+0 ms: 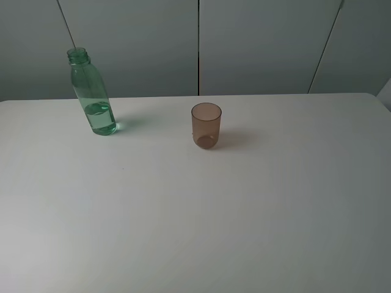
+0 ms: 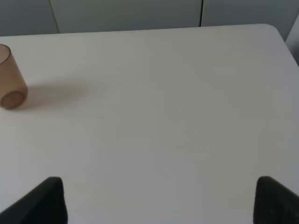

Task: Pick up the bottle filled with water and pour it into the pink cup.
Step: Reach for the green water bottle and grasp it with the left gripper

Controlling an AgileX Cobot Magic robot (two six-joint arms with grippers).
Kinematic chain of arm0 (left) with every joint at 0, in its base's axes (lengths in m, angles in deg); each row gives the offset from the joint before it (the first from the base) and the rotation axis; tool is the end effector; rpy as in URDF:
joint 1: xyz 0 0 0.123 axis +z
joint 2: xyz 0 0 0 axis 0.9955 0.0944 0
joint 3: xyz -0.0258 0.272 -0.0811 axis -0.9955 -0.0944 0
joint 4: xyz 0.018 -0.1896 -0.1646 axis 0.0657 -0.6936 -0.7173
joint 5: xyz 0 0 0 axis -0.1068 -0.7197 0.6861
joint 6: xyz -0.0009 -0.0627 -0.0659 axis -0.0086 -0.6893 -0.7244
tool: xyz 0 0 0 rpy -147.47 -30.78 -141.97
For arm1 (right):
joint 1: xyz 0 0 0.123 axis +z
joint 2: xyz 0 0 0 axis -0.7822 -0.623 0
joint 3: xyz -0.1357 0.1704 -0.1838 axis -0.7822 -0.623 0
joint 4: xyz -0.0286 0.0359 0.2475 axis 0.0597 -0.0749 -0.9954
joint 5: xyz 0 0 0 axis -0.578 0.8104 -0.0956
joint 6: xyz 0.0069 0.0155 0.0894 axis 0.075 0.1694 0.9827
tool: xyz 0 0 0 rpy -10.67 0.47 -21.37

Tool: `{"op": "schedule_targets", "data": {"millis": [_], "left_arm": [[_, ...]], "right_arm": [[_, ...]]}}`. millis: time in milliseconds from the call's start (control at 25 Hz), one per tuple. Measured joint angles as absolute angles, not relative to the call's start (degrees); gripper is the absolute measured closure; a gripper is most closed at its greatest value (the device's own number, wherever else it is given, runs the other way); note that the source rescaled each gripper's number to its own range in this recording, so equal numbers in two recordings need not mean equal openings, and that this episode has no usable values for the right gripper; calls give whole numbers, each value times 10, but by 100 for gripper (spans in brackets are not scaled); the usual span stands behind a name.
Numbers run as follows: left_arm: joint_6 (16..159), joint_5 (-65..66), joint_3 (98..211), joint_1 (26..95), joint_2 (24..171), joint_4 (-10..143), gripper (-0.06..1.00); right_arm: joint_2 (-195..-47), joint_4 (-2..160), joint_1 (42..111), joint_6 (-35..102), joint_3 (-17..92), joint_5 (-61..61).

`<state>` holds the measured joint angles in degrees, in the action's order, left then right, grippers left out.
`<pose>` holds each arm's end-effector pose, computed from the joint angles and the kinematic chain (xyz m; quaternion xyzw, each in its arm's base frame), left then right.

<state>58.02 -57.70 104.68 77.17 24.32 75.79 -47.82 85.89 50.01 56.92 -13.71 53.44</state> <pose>-0.0084 -0.0048 0.2799 0.0906 0.8494 -0.0497 0.5176 -0.0072 0.0018 0.2752 0.0144 0.8612 0.0054 0.5080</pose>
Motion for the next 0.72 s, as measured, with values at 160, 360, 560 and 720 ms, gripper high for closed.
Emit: {"op": "schedule_targets", "data": {"millis": [160, 360, 560, 720], "left_arm": [[580, -577, 1047, 772, 243, 758, 7], [580, -577, 1047, 772, 243, 758, 7], [567, -577, 1047, 772, 243, 765, 7], [566, -577, 1047, 772, 243, 767, 7]], "right_arm": [[-478, 859, 500, 569, -137, 534], [-478, 859, 500, 569, -137, 534], [-478, 859, 500, 569, -137, 534], [-478, 859, 500, 569, -137, 534]]}}
